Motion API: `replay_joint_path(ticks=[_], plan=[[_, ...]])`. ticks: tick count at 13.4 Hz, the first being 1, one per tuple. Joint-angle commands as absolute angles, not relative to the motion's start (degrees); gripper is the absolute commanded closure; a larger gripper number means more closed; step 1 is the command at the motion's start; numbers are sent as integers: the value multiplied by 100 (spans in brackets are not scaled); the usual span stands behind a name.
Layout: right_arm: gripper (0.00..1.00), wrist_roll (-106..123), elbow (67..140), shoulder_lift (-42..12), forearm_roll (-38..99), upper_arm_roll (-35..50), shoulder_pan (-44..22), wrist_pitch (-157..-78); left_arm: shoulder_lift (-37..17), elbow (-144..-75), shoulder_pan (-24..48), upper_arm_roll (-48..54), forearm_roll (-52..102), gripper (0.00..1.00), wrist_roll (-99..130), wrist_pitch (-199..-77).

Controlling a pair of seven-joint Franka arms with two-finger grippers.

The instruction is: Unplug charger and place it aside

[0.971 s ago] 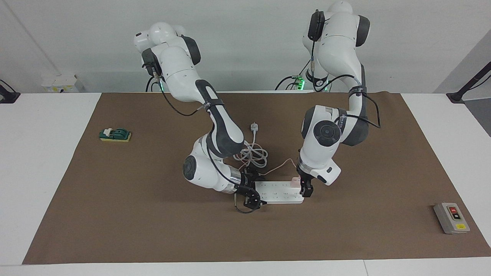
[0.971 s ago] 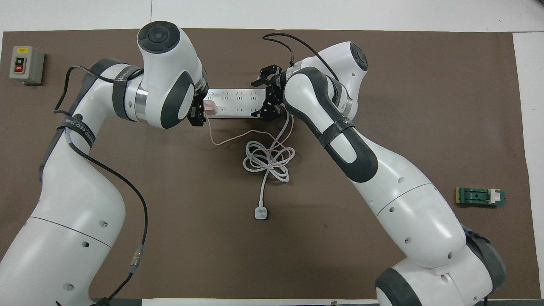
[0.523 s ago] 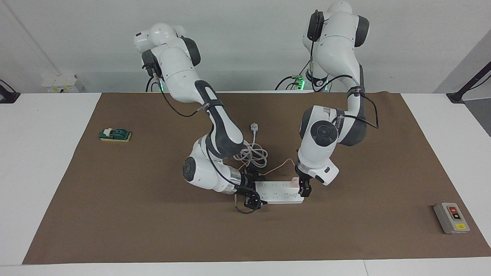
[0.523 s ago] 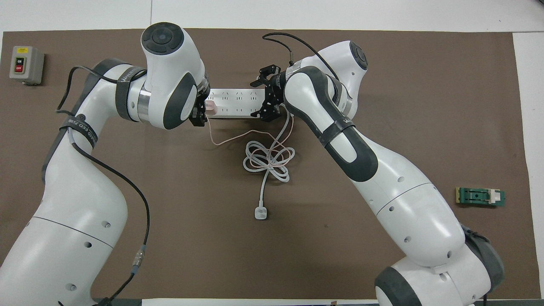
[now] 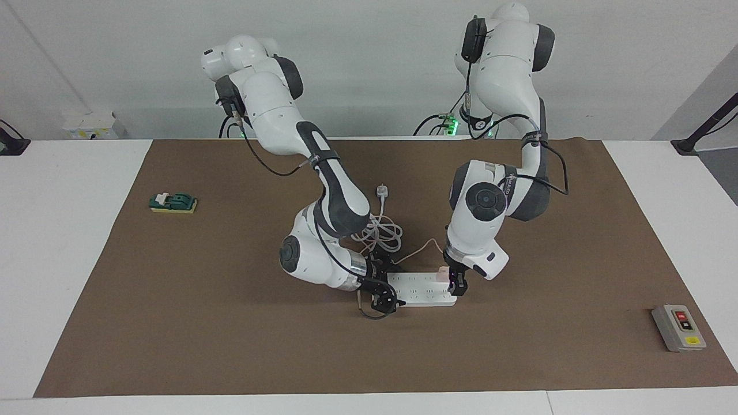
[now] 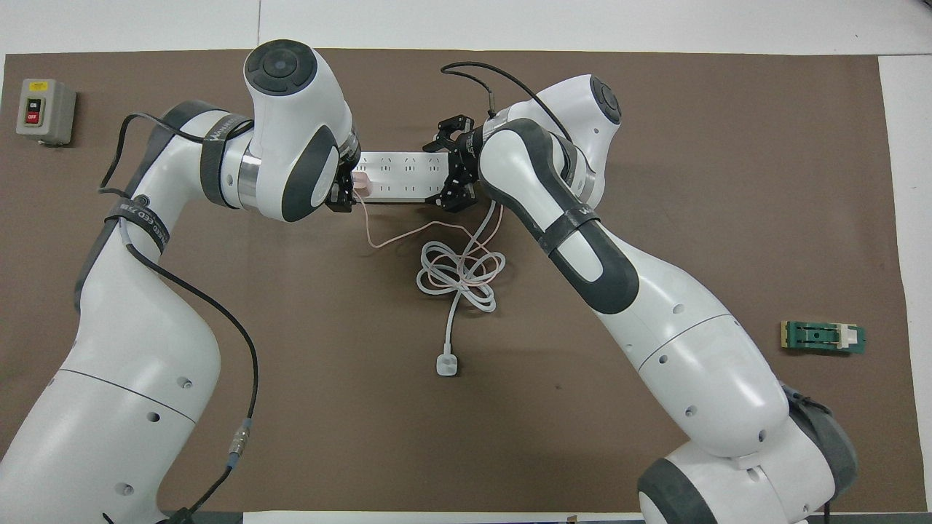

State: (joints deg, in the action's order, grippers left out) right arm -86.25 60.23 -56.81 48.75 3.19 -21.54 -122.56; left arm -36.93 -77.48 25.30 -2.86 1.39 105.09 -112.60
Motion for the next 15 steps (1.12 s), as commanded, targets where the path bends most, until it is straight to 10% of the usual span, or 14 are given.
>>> replay_joint_path(ticks=[1, 5, 8, 9, 15], plan=[[0, -8315, 6055, -5766, 4913, 378, -2153, -12471, -3779, -7638, 2602, -352, 61, 35, 10433, -11294], [3, -8271, 6064, -5801, 4922, 378, -2179, -12612, -3771, -7664, 2619, -343, 79, 100, 10362, -11303], [90, -8262, 6099, -5801, 4939, 378, -2232, -12700, -3779, -7664, 2637, -352, 70, 100, 10362, -11294], [100, -8253, 6178, -5792, 4922, 378, -2241, -12822, -3771, -7681, 2628, -352, 44, 100, 10336, -11268], [100, -8244, 6214, -5792, 4939, 378, -2241, -13113, -3700, -7655, 2610, -360, 79, 100, 10046, -11180]])
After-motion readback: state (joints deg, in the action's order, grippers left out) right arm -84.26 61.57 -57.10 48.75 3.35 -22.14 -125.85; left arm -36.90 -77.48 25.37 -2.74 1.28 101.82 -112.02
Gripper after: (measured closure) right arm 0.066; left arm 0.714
